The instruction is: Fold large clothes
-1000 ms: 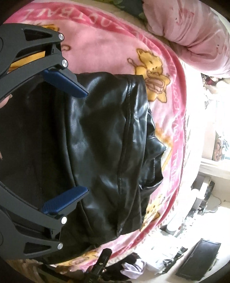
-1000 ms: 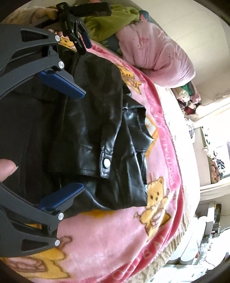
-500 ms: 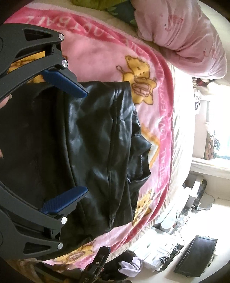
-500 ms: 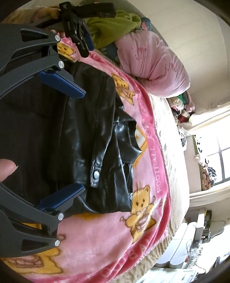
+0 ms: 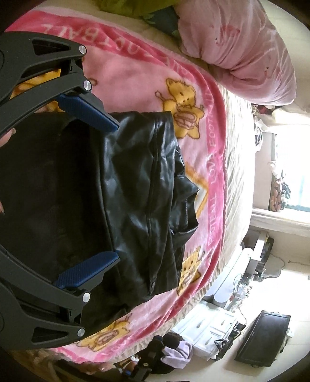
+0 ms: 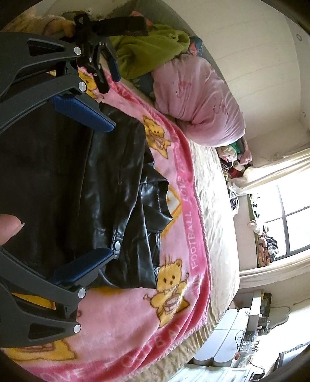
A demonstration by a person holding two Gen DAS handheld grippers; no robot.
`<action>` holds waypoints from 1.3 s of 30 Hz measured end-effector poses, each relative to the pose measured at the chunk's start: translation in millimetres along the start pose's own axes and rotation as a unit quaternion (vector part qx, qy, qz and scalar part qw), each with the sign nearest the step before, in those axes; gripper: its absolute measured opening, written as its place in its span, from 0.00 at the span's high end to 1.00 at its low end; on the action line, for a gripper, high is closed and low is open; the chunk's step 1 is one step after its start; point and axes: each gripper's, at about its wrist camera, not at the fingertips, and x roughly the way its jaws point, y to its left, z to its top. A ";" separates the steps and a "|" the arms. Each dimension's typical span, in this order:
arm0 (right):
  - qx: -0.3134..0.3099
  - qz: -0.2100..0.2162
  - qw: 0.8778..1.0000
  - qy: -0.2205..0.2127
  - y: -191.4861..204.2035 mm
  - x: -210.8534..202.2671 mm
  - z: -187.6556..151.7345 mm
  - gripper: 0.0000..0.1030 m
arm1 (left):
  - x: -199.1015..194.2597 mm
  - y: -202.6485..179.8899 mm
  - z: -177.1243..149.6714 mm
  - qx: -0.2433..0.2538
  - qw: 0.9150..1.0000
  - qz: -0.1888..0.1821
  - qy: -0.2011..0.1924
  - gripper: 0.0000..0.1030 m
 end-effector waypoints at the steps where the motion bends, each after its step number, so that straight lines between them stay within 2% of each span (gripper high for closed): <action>1: -0.002 0.002 1.000 -0.003 1.8 -3.8 0.6 0.06 | -3.2 2.4 -2.4 -0.007 1.000 -0.001 -0.001 0.09; 7: -0.001 0.002 1.000 -0.014 2.4 -21.0 -6.0 0.06 | -16.0 11.5 -11.3 -0.031 0.999 -0.004 -0.007 0.09; 16: 0.020 -0.013 1.000 -0.005 -11.0 -36.1 -39.7 0.06 | -36.9 23.9 -33.7 -0.060 0.998 -0.005 -0.015 0.09; 27: 0.050 -0.029 0.998 0.016 -25.6 -50.1 -74.1 0.06 | -51.5 38.5 -65.8 -0.083 0.997 -0.001 -0.002 0.09; 31: 0.059 -0.020 0.998 0.024 -30.3 -60.3 -81.8 0.06 | -54.3 42.5 -77.7 -0.087 0.996 0.004 0.005 0.09; 39: 0.040 -0.044 0.997 0.044 -33.4 -81.0 -98.1 0.05 | -61.8 53.9 -100.0 -0.096 0.995 0.020 0.020 0.09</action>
